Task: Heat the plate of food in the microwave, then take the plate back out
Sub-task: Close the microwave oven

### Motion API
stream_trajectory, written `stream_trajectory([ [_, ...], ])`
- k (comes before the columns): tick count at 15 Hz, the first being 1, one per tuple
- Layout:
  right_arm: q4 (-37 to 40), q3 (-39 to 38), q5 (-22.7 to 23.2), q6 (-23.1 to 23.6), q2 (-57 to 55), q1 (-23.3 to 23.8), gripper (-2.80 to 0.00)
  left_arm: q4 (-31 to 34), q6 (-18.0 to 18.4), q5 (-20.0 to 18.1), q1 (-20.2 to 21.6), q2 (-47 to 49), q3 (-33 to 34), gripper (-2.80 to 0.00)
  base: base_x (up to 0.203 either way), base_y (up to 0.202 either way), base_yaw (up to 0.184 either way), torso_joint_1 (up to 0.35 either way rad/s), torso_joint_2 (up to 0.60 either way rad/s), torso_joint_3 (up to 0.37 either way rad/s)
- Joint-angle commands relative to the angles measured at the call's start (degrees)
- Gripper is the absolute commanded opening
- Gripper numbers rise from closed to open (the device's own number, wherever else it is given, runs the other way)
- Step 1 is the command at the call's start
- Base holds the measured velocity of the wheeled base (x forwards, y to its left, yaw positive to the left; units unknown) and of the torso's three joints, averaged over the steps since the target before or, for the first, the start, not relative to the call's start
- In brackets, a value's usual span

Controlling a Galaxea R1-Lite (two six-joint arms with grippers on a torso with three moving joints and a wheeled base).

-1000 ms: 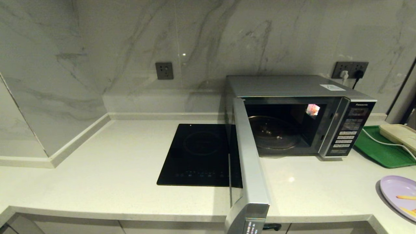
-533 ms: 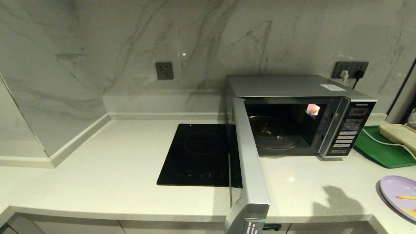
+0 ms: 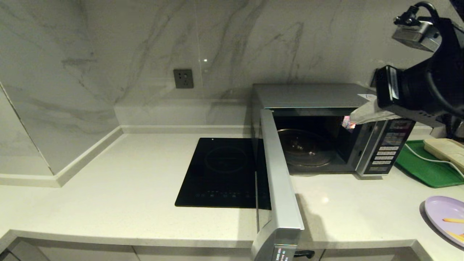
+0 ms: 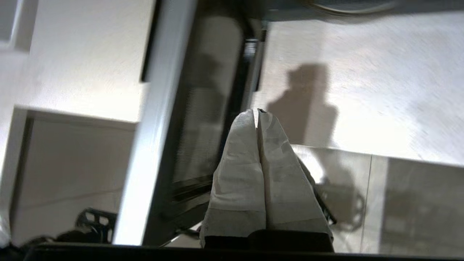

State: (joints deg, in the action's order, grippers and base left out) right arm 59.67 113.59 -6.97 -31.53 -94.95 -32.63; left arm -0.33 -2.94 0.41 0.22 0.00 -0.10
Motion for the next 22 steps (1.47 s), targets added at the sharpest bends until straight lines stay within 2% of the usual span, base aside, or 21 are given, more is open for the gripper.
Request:
stream_trajectory([
  [1,-0.57,0.05,-3.97,-0.91,-0.12,-8.49,-2.80,-0.02,-0.05,0.02,0.04,0.00,0.01,-2.80,0.000,0.000,0.000,0.000,0.00,0.000],
  [7,-1.34,0.03,-7.44,-3.43,-5.87,-19.86,-2.80,-0.02,-0.05,0.02,-0.03,-0.08,0.01,-2.80,0.000,0.000,0.000,0.000,0.00,0.000],
  [9,-3.96,0.05,-8.18,-3.45,-7.73,-20.48,-2.80,-0.02,-0.05,0.02,0.04,-0.09,0.01,-2.80,0.000,0.000,0.000,0.000,0.00,0.000],
  [22,-3.68,-1.07,-7.25,-5.83,-13.15,-22.48,-2.80,-0.02,-0.05,0.02,0.04,-0.08,0.01,-2.80,0.000,0.000,0.000,0.000,0.00,0.000],
])
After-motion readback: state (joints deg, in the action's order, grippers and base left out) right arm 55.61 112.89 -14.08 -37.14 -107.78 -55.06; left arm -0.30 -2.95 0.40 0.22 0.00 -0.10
